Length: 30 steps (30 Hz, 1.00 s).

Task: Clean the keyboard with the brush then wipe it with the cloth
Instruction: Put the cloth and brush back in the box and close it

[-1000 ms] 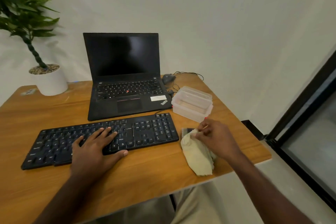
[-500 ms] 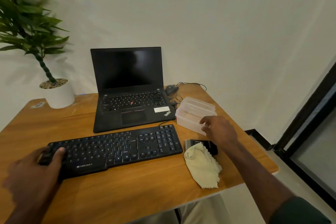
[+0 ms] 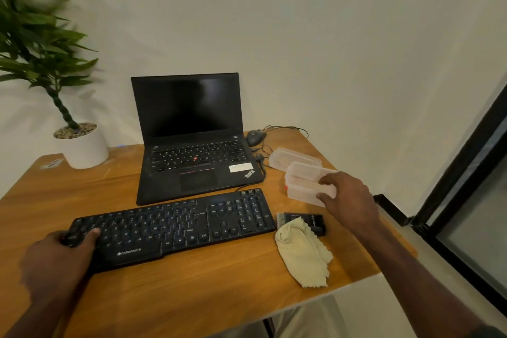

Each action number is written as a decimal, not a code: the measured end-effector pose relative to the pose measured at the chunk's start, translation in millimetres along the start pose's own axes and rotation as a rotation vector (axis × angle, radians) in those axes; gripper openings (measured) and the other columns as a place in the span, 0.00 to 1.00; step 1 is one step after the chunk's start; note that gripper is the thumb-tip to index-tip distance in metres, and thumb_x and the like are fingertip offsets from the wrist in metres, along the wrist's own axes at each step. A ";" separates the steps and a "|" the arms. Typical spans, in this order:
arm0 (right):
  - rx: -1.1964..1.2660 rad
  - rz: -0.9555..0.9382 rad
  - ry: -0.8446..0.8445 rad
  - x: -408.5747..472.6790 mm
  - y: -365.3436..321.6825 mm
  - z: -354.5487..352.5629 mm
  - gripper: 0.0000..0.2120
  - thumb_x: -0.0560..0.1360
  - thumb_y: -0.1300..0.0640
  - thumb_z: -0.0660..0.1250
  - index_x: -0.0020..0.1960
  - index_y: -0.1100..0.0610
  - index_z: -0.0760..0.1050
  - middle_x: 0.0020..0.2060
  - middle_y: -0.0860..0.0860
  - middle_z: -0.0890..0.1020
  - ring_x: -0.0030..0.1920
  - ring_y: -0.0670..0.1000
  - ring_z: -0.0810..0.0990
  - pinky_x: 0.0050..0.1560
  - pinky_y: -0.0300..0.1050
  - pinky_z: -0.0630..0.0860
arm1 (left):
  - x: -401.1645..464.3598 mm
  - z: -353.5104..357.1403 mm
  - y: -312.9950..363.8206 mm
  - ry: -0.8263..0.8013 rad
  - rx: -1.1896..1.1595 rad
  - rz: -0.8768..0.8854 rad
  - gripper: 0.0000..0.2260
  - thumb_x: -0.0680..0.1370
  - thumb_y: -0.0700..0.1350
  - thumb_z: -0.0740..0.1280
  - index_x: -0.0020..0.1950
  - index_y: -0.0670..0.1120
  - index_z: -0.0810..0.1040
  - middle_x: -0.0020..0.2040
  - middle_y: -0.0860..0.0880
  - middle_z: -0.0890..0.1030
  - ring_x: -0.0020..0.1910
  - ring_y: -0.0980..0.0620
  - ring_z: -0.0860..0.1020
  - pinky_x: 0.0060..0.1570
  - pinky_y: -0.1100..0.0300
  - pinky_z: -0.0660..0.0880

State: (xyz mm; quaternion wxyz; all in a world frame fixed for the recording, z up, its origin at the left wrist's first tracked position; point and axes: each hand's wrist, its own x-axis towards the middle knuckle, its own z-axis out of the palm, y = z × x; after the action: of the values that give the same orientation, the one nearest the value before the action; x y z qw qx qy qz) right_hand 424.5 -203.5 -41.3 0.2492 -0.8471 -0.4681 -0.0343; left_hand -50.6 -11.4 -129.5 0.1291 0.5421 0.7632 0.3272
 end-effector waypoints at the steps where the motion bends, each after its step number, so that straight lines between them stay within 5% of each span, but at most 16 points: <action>1: 0.029 -0.039 -0.007 -1.9 -13.7 4.4 0.17 0.75 0.49 0.75 0.62 0.50 0.80 0.56 0.47 0.84 0.56 0.50 0.80 0.59 0.49 0.78 | -1.9 -4.7 3.3 0.007 0.007 0.035 0.26 0.74 0.62 0.72 0.56 0.39 0.81 0.39 0.41 0.82 0.33 0.41 0.78 0.35 0.51 0.79; 5: 0.039 -0.165 -0.154 -3.9 -70.8 37.2 0.16 0.78 0.44 0.68 0.63 0.48 0.79 0.50 0.46 0.85 0.54 0.49 0.79 0.60 0.50 0.75 | -6.5 -19.3 7.6 -0.030 -0.037 0.056 0.24 0.76 0.61 0.70 0.42 0.38 0.81 0.29 0.44 0.79 0.28 0.44 0.77 0.30 0.57 0.75; 9: -0.034 -0.106 -0.290 4.8 -102.9 58.9 0.18 0.81 0.40 0.61 0.62 0.51 0.75 0.53 0.51 0.84 0.56 0.54 0.80 0.59 0.51 0.74 | -3.2 -31.4 15.2 -0.163 -0.098 -0.026 0.26 0.78 0.63 0.65 0.38 0.39 0.80 0.32 0.41 0.80 0.32 0.41 0.78 0.31 0.55 0.72; 18: 0.271 0.104 -0.367 18.3 -94.2 60.5 0.21 0.77 0.44 0.70 0.58 0.49 0.61 0.50 0.51 0.80 0.50 0.54 0.81 0.48 0.50 0.78 | -3.5 -26.9 37.6 -0.300 -0.211 -0.011 0.24 0.79 0.60 0.65 0.40 0.39 0.79 0.37 0.41 0.81 0.37 0.42 0.78 0.37 0.52 0.73; 30: 0.384 0.069 -0.451 30.4 -72.5 66.3 0.28 0.72 0.51 0.77 0.61 0.49 0.61 0.56 0.50 0.79 0.48 0.48 0.80 0.33 0.38 0.72 | -6.8 -22.3 45.4 -0.344 -0.188 0.089 0.22 0.78 0.61 0.67 0.41 0.42 0.81 0.36 0.44 0.83 0.37 0.45 0.81 0.38 0.54 0.76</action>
State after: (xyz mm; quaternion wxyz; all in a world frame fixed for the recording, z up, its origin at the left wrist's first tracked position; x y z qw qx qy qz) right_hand 371.2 -118.1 -62.1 0.2959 -0.7861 -0.4804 0.2526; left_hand -26.6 -16.6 -84.7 0.2932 0.6089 0.6710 0.3051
